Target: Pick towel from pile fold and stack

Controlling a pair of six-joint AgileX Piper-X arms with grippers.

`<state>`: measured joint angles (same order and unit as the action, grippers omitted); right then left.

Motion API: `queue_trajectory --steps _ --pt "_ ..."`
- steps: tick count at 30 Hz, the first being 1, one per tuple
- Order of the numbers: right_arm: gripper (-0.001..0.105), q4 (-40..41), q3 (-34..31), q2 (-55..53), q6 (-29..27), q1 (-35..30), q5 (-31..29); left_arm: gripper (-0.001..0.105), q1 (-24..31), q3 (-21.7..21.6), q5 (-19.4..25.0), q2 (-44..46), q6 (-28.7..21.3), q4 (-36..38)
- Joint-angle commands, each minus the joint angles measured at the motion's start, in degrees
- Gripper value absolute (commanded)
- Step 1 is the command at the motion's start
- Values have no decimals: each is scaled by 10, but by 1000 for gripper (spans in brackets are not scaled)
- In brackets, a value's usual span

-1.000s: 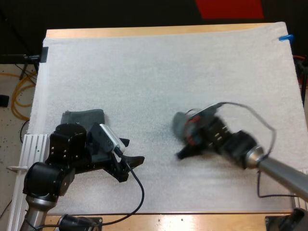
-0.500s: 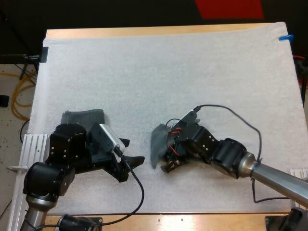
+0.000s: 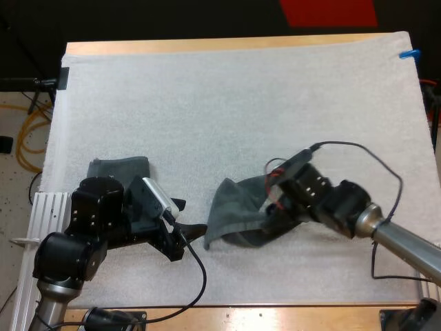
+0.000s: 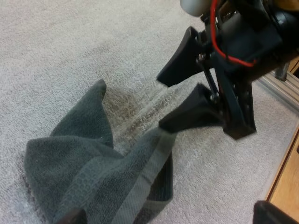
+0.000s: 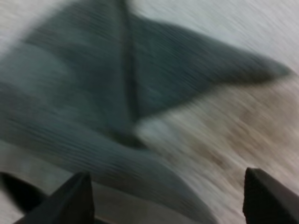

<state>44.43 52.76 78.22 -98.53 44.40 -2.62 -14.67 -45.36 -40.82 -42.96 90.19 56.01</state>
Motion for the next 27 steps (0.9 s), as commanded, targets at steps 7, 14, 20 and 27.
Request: queue_trajectory --steps 7,14,20,27 --pt "63 98 -25 -37 -121 -31 1 67 -3 -1 30 0 -37 22" --pt "63 24 -112 -51 -123 -31 3 67 -3 -1 85 0 -67 58" --pt "63 -97 -160 -50 -122 -31 -3 67 -26 -1 85 0 -67 54" --pt "63 -155 -167 -2 -118 -31 -1 67 -49 -1 85 0 -67 54"
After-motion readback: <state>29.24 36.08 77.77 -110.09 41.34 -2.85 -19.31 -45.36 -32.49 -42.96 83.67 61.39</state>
